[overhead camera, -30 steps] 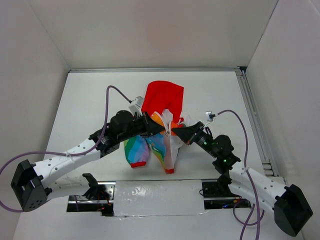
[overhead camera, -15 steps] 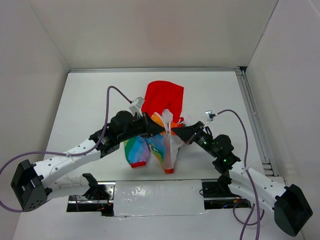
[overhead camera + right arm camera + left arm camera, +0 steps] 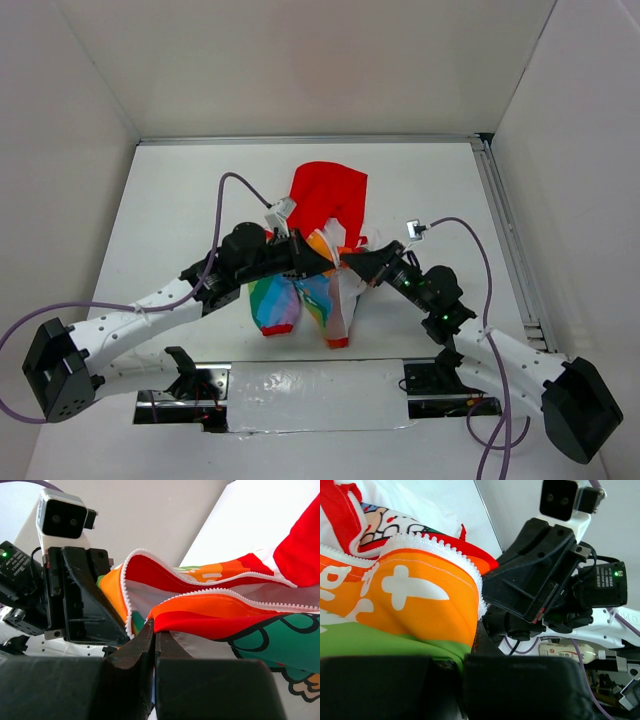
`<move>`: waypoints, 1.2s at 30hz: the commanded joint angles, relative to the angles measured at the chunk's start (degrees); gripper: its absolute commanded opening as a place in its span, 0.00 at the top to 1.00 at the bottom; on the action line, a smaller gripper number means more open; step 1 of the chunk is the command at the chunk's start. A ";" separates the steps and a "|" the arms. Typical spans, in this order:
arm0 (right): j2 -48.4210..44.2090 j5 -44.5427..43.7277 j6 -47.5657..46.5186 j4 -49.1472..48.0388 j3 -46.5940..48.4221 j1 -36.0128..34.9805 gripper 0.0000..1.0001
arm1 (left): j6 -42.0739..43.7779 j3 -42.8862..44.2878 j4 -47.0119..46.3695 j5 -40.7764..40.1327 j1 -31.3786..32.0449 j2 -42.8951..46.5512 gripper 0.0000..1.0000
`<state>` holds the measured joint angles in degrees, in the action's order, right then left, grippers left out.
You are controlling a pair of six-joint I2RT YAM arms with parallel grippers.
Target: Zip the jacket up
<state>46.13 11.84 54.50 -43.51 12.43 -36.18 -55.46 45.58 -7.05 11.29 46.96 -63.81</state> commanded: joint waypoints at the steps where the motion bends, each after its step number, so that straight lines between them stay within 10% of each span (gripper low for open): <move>1: 0.98 1.26 2.18 -6.68 2.69 -0.03 1.00 | 0.62 0.12 -4.47 2.69 0.76 -0.88 1.00; 18: -5.79 0.91 7.19 12.82 7.86 -0.11 1.00 | 0.61 3.19 3.35 -15.06 7.00 -1.93 1.00; 36: -3.68 0.64 14.59 17.75 10.86 3.40 1.00 | 5.36 0.12 2.21 -2.94 9.72 -4.22 1.00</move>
<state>42.96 14.83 67.53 -23.62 18.72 -33.89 -52.27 45.60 -4.97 3.25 53.82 -67.40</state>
